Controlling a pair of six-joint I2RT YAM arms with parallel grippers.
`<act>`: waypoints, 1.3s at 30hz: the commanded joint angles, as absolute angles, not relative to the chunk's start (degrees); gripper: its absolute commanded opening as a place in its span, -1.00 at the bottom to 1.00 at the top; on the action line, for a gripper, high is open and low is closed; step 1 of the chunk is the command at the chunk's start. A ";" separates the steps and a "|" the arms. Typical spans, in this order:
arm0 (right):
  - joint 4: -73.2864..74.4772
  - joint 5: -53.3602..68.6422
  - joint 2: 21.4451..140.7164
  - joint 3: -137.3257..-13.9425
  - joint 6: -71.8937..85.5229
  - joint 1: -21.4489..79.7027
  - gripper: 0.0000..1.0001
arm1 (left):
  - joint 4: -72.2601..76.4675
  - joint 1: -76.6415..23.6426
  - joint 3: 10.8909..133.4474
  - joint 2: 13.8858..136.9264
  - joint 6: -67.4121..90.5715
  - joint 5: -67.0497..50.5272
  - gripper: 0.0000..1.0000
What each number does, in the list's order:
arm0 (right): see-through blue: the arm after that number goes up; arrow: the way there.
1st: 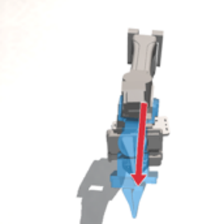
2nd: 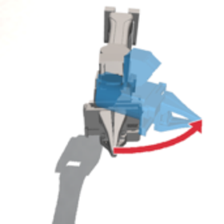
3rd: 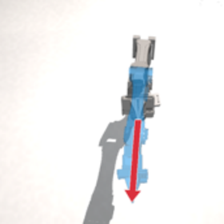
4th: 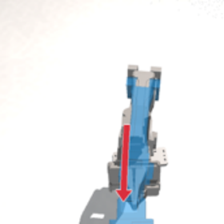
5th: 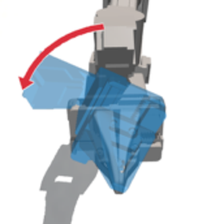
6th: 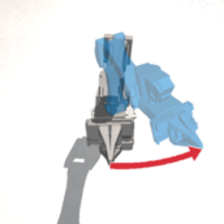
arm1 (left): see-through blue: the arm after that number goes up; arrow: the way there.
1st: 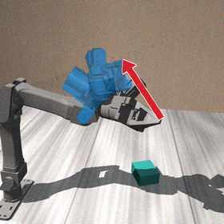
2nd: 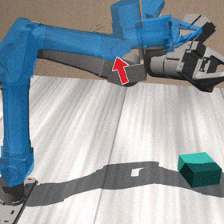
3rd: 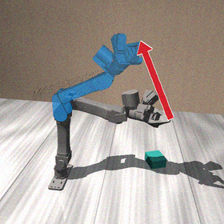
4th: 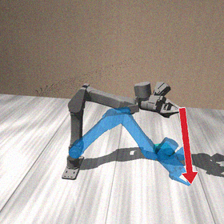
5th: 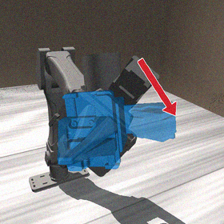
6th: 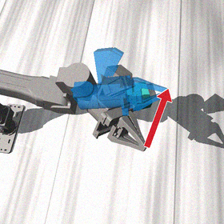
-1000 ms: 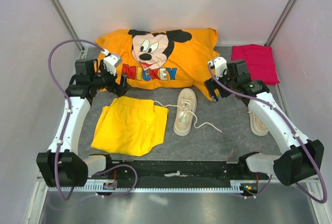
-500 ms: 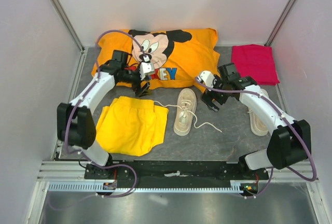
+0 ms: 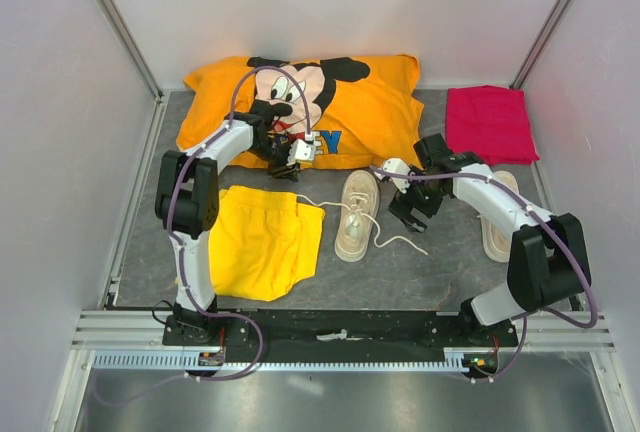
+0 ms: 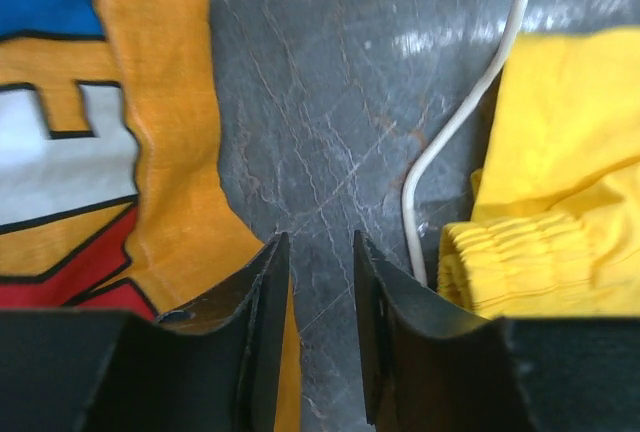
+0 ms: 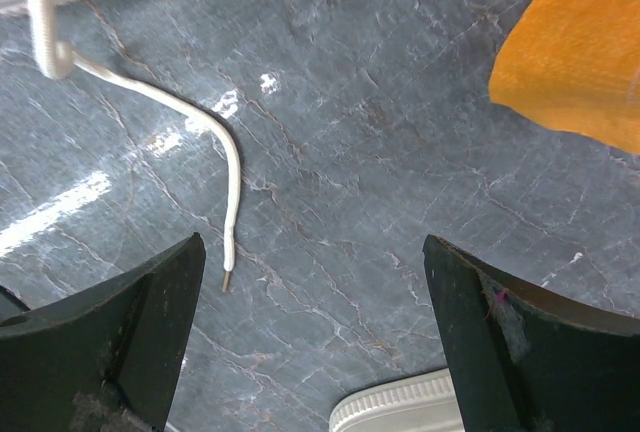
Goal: Tie the shoes
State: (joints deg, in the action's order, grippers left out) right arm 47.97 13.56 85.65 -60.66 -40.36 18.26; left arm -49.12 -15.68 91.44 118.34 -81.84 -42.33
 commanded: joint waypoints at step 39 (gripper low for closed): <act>39.38 12.92 86.31 -47.20 -43.94 19.95 0.49 | -50.02 -15.29 86.86 106.89 -76.74 -47.37 -0.97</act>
